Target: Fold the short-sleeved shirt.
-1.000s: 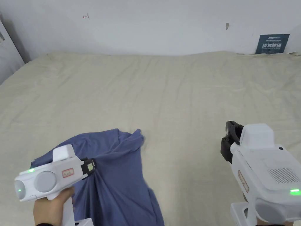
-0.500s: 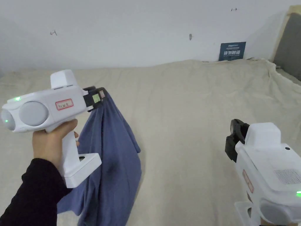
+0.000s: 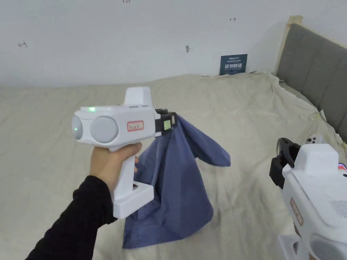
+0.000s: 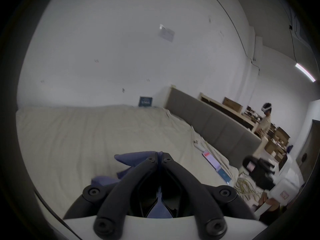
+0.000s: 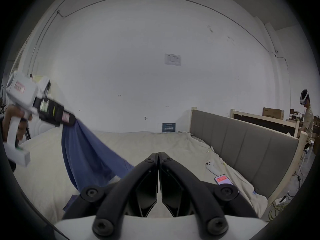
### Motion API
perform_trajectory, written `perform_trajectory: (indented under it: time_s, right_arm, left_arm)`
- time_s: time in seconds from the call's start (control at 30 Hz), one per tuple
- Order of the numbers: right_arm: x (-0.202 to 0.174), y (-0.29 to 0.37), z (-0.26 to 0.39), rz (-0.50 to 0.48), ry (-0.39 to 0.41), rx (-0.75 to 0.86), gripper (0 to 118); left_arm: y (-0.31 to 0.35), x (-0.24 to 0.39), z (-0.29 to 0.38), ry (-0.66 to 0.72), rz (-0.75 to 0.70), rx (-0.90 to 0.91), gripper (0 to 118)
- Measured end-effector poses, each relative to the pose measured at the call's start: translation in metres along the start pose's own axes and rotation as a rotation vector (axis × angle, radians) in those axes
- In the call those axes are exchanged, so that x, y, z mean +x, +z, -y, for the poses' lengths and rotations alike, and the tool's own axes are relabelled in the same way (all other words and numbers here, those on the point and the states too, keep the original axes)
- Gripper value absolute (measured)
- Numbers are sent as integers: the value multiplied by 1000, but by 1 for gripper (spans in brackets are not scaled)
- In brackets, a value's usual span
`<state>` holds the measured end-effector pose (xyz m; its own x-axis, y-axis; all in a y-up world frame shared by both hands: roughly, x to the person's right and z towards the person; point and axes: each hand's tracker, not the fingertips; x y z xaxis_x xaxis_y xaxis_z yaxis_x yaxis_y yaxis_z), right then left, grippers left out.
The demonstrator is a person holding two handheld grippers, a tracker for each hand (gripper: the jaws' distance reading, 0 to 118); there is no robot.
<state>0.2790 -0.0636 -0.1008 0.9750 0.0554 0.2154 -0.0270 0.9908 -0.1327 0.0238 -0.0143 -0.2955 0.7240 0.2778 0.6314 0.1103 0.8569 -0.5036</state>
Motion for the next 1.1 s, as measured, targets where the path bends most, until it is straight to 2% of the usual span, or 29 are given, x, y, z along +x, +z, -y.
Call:
perform_trajectory:
  time_s: [0.17, 0.47, 0.57, 0.67, 0.77, 0.8, 0.83, 0.87, 0.9, 0.93, 1.1]
  right_arm:
    - [13, -2, 9, 19, 2, -19, 0]
    - [10, -7, 24, 10, -8, -60, 0]
    - [8, -9, 27, 3, -4, -71, 0]
    - [6, -9, 27, -3, -2, -78, 0]
    - [8, -10, 29, -5, 1, -79, 0]
    - [8, -10, 29, -7, 1, -78, 0]
    - [7, -9, 27, -8, 1, -75, 0]
    - [5, -7, 25, -8, 0, -72, 0]
    - [5, -7, 24, -9, 0, -70, 0]
    - [4, -7, 22, -10, 0, -68, 0]
    - [-3, -1, 11, -13, -5, -44, 0]
  left_arm:
    - [-56, 4, 65, -12, 5, -211, 0]
    - [-137, -6, 172, -6, -109, -536, 0]
    - [-148, -6, 194, -26, -150, -577, 0]
    - [-145, -12, 193, 53, -154, -536, 3]
    - [-134, -15, 182, 86, -150, -504, 28]
    - [-125, -12, 175, 85, -155, -478, 44]
    - [-117, -12, 170, 84, -158, -444, 75]
    - [-109, -11, 164, 82, -167, -409, 95]
    - [-101, -10, 158, 79, -169, -377, 107]
    - [-87, -8, 149, 75, -175, -321, 111]
    - [-24, -6, 107, 30, -219, -75, 111]
